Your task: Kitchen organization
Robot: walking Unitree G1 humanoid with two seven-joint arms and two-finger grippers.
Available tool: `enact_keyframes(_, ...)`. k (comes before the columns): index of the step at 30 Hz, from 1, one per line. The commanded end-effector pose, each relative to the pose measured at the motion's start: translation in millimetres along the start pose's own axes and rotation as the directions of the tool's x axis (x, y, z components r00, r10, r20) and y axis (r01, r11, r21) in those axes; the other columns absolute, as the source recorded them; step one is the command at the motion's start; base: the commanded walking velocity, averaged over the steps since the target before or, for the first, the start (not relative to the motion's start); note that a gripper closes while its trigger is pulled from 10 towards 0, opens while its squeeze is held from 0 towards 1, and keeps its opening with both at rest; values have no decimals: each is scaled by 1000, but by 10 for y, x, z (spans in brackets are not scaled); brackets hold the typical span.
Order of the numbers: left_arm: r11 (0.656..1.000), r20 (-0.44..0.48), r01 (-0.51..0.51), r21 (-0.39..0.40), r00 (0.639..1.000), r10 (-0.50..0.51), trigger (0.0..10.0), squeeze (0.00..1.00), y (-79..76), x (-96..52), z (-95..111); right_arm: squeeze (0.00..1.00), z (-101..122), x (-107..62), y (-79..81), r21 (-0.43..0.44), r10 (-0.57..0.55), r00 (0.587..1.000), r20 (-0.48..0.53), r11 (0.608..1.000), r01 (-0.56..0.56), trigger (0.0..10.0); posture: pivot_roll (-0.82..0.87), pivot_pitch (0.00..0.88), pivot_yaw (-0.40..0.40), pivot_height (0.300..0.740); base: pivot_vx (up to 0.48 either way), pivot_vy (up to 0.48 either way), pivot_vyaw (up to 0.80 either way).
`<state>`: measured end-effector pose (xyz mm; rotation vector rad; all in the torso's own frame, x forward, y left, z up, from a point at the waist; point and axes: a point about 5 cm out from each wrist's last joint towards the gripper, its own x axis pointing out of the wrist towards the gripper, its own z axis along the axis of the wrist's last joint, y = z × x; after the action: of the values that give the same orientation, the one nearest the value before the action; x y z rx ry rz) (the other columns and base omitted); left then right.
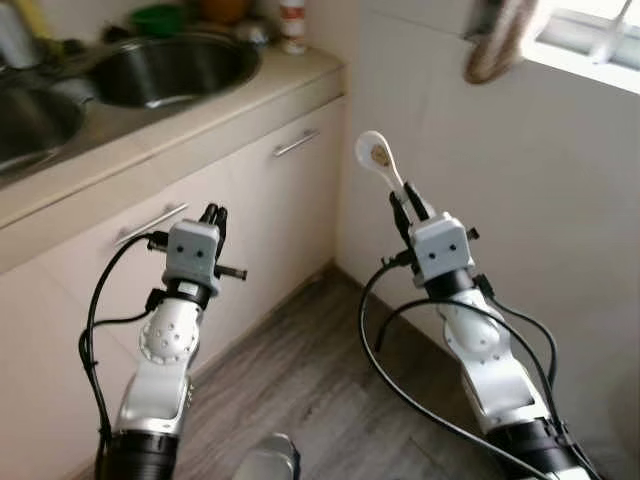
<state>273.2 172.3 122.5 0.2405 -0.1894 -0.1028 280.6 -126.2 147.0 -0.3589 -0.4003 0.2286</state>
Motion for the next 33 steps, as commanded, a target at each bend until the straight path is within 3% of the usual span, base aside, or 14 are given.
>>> enact_keyframes(1,1000,37,-28,11,999,28,10000,0,61,33,76,0,104,92,-7,13,-20,999,44,1000,20,0,166,0,-35,740,292,0,800)
enact_keyframes(18,997,94,-75,16,993,73,10000,0,112,79,169,0,392,257,-13,49,-48,985,163,998,40,0,170,0,-37,740,291,0,800)
enact_keyframes(26,996,97,-82,20,992,79,10000,0,121,81,176,0,420,296,1,78,-51,984,172,996,38,0,178,0,-38,740,290,0,0)
enact_keyframes(33,996,106,-87,24,991,84,10000,0,132,93,193,0,431,310,-1,89,-62,983,173,995,47,0,178,0,-38,740,292,0,686)
